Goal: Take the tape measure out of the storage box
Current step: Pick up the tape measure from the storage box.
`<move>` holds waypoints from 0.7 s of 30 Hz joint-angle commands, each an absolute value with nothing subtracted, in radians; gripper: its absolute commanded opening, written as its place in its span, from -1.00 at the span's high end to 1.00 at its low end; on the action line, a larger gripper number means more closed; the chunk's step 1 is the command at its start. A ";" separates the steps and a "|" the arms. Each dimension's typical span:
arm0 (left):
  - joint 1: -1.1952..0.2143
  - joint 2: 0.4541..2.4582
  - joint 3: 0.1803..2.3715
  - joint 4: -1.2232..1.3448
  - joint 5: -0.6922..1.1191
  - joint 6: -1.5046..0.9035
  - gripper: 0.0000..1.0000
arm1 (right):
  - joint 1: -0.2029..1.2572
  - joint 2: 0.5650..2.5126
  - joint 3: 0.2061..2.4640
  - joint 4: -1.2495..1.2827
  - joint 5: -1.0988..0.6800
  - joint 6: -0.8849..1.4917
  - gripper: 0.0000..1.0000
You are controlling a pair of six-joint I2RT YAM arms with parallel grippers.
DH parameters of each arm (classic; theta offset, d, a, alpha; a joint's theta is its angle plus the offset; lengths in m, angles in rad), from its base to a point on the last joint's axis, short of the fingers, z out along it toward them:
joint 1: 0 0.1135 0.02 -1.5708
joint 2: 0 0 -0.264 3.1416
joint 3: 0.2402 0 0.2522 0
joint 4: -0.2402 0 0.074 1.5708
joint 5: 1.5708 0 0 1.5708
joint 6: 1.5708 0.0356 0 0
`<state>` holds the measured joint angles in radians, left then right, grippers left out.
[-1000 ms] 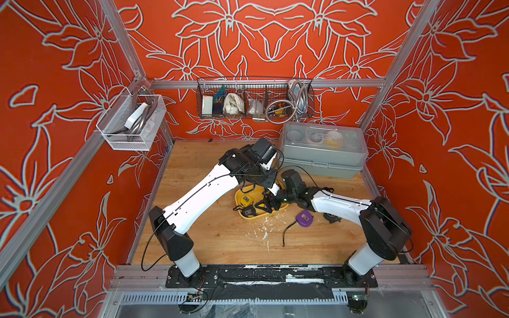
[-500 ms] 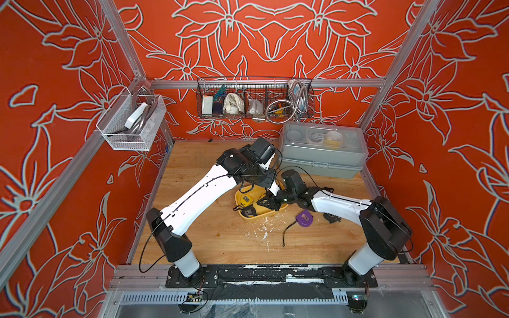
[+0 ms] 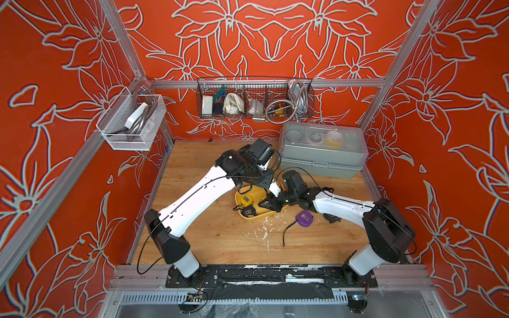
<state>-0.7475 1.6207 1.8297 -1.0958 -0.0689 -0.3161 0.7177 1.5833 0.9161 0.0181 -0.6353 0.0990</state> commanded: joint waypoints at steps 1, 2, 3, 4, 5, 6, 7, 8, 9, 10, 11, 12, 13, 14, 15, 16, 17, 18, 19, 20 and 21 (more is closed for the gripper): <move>-0.723 1.591 1.820 -1.062 -0.069 -0.338 -0.56 | 0.699 1.526 0.891 -0.039 -0.588 0.152 1.00; -0.713 1.588 1.823 -1.060 -0.073 -0.343 -0.78 | 0.681 1.514 0.881 -0.045 -0.586 0.173 1.00; -0.701 1.580 1.821 -1.053 -0.074 -0.346 -0.96 | 0.652 1.494 0.864 -0.046 -0.588 0.202 1.00; -0.687 1.571 1.815 -1.046 -0.080 -0.351 -0.99 | 0.616 1.471 0.843 -0.045 -0.594 0.236 1.00; -0.677 1.563 1.807 -1.042 -0.084 -0.354 -0.99 | 0.580 1.452 0.823 -0.038 -0.606 0.268 1.00; -0.662 1.555 1.797 -1.035 -0.084 -0.354 -0.99 | 0.531 1.422 0.797 -0.026 -0.629 0.304 1.00; -0.649 1.551 1.786 -1.036 -0.087 -0.354 -0.99 | 0.474 1.396 0.770 -0.016 -0.654 0.338 1.00; -0.641 1.552 1.777 -1.039 -0.090 -0.353 -0.99 | 0.425 1.372 0.755 -0.015 -0.673 0.357 1.00; -0.635 1.558 1.762 -1.043 -0.103 -0.345 -0.99 | 0.369 1.348 0.740 -0.018 -0.697 0.378 1.00; -0.635 1.569 1.746 -1.047 -0.107 -0.329 -0.99 | 0.315 1.331 0.730 -0.026 -0.721 0.396 1.00; -0.635 1.587 1.733 -1.056 -0.103 -0.320 -0.99 | 0.271 1.323 0.730 -0.050 -0.734 0.405 1.00; -0.636 1.613 1.718 -1.068 -0.097 -0.322 -0.99 | 0.222 1.319 0.734 -0.085 -0.744 0.414 1.00; -0.637 1.642 1.702 -1.077 -0.080 -0.323 -0.99 | 0.172 1.322 0.731 -0.110 -0.762 0.421 1.00; -0.638 1.666 1.687 -1.080 -0.073 -0.324 -0.99 | 0.134 1.324 0.725 -0.127 -0.768 0.427 1.00; -0.642 1.690 1.663 -1.075 -0.075 -0.327 -0.99 | 0.091 1.329 0.716 -0.144 -0.775 0.431 1.00; -0.646 1.706 1.637 -1.063 -0.076 -0.325 -0.99 | 0.050 1.335 0.699 -0.147 -0.790 0.436 1.00; -0.650 1.719 1.618 -1.049 -0.078 -0.325 -0.99 | 0.017 1.340 0.686 -0.156 -0.799 0.441 1.00; -0.653 1.733 1.597 -1.036 -0.073 -0.323 -0.99 | -0.015 1.346 0.671 -0.159 -0.816 0.443 1.00; -0.655 1.745 1.583 -1.029 -0.071 -0.320 -0.99 | -0.036 1.350 0.658 -0.160 -0.829 0.441 1.00; -0.655 1.760 1.571 -1.022 -0.075 -0.320 -0.99 | -0.048 1.353 0.646 -0.172 -0.824 0.436 1.00; -0.655 1.777 1.562 -1.015 -0.078 -0.317 -0.99 | -0.053 1.357 0.641 -0.193 -0.816 0.419 1.00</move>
<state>-0.6491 1.7584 1.5784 -1.0279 -0.0818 -0.3328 -0.0353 1.3453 0.6674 -0.1200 -0.7624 0.4145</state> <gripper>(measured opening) 0.993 0.281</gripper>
